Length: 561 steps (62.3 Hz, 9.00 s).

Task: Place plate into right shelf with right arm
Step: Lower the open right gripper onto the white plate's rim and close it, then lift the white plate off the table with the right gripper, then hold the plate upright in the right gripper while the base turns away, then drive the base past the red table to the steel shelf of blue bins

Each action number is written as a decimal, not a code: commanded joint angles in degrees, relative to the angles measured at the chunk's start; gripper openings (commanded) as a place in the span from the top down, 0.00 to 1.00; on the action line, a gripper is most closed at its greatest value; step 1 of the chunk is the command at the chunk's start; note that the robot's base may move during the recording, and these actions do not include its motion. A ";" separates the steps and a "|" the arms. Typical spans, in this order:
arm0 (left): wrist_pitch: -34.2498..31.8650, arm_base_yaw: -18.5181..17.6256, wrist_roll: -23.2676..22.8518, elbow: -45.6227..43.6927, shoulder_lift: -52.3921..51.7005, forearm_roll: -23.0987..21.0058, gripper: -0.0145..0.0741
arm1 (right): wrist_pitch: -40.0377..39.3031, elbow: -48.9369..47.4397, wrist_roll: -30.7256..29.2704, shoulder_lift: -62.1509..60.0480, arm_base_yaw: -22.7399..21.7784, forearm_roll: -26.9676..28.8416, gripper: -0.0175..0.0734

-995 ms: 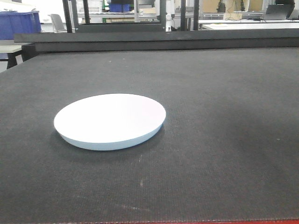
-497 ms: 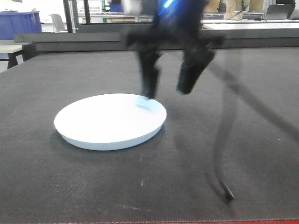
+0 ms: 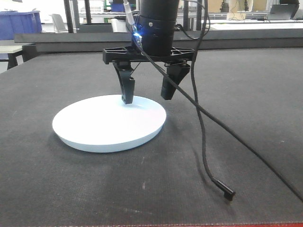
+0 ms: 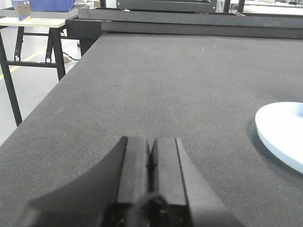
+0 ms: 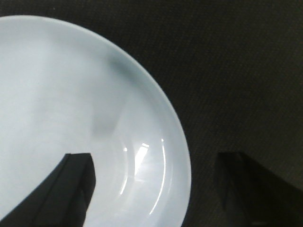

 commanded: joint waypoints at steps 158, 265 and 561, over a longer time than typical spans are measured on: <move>-4.94 0.15 -0.16 0.57 -0.35 -0.35 0.89 | 6.18 -2.11 -0.56 -9.19 -2.58 -9.25 0.75; -4.94 0.15 -0.16 0.57 -0.35 -0.35 0.89 | -51.69 81.67 -0.79 -125.48 -2.18 -14.47 0.75; -5.03 0.06 -0.16 0.57 -0.36 -0.35 0.89 | -62.29 90.53 -0.79 -128.56 -2.18 -15.28 0.75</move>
